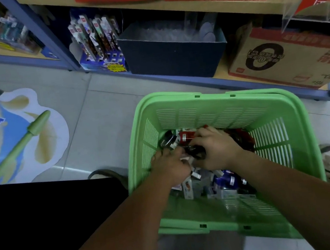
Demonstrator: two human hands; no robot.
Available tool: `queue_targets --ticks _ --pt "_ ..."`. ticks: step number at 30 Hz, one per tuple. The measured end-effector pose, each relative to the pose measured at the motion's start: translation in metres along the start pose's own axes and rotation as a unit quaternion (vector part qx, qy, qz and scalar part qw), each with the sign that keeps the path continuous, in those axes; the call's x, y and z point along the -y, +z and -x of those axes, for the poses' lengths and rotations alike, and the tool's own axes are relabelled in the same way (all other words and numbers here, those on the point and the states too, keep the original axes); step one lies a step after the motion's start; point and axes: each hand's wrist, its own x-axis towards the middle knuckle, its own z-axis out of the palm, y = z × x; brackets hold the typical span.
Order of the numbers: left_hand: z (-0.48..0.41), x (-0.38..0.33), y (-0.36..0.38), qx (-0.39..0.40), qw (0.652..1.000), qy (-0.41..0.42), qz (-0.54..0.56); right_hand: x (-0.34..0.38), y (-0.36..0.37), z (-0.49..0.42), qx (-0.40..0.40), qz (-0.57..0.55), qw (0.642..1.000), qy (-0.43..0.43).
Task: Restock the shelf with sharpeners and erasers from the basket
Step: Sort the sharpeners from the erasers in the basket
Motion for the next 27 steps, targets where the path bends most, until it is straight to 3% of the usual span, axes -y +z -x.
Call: queue_targets --ticks 2,7,11,14,16,21,24,27 --pt "-0.001 -0.001 -0.001 -0.020 0.999 0.006 -0.040 0.000 0.012 0.007 -0.047 -0.009 0.999 -0.004" --pt "-0.006 -0.003 -0.003 -0.065 0.996 0.023 -0.062 -0.004 0.014 0.013 0.001 -0.028 0.999 0.040" --pt "-0.007 -0.004 -0.003 -0.060 0.996 0.065 0.003 -0.025 0.012 0.028 -0.184 0.003 0.980 0.076" --pt "-0.007 -0.007 0.005 -0.081 0.990 0.111 -0.002 -0.041 0.003 0.042 -0.103 0.012 0.974 0.199" --pt "-0.010 -0.012 0.008 -0.106 0.988 0.099 0.047 -0.053 0.002 0.045 -0.045 -0.029 0.969 0.243" --pt "-0.027 -0.021 0.006 -0.188 0.965 0.047 0.179 -0.058 -0.003 0.031 0.009 -0.079 0.962 0.261" --pt "-0.035 -0.024 -0.003 -0.151 0.961 0.015 0.229 -0.060 0.000 0.019 0.021 -0.082 0.962 0.260" --pt "-0.044 -0.030 -0.005 -0.146 0.957 0.021 0.251 -0.062 -0.001 0.015 0.007 0.000 0.974 0.228"
